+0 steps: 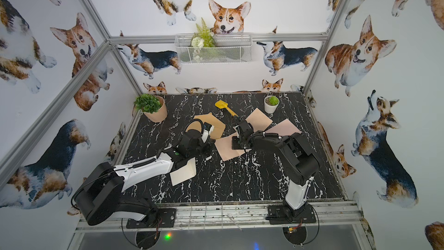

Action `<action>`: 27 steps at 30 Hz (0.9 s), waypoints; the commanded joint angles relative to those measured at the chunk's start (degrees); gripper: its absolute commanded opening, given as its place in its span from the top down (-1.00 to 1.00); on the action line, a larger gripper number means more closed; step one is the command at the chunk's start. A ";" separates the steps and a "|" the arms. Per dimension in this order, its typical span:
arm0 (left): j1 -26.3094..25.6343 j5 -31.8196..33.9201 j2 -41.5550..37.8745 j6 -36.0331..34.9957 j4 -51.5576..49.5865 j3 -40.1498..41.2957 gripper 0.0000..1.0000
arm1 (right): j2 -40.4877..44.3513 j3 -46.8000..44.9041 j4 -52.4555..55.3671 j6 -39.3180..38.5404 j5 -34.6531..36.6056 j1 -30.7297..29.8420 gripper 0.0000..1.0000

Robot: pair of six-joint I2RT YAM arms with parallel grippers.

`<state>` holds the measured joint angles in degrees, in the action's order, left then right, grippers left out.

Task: Take the letter paper out of the envelope
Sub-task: Move the letter paper to the center of the board.

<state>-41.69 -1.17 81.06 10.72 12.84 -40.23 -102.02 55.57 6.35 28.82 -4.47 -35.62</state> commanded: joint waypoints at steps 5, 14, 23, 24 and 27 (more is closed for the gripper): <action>0.20 0.98 -1.00 0.17 1.37 -0.09 1.00 | 2.99 0.55 3.59 0.41 2.35 -2.05 1.00; 7.47 -3.78 -0.94 9.98 7.45 4.09 0.96 | 8.93 2.45 6.92 1.47 3.42 -12.80 0.88; 16.83 -11.31 0.86 16.19 13.09 7.26 0.17 | 0.45 4.72 -0.56 5.21 -1.06 -20.99 0.26; 17.11 -11.24 0.79 16.32 12.98 7.27 0.04 | -0.11 4.90 -1.46 5.65 -1.83 -20.94 0.18; 17.76 -10.84 0.64 16.71 12.82 7.51 -0.10 | -1.83 5.65 -4.42 6.75 -4.35 -21.32 -0.04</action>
<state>-24.53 -10.76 81.95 25.74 22.83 -33.01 -102.52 60.16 7.05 33.06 -5.52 -56.47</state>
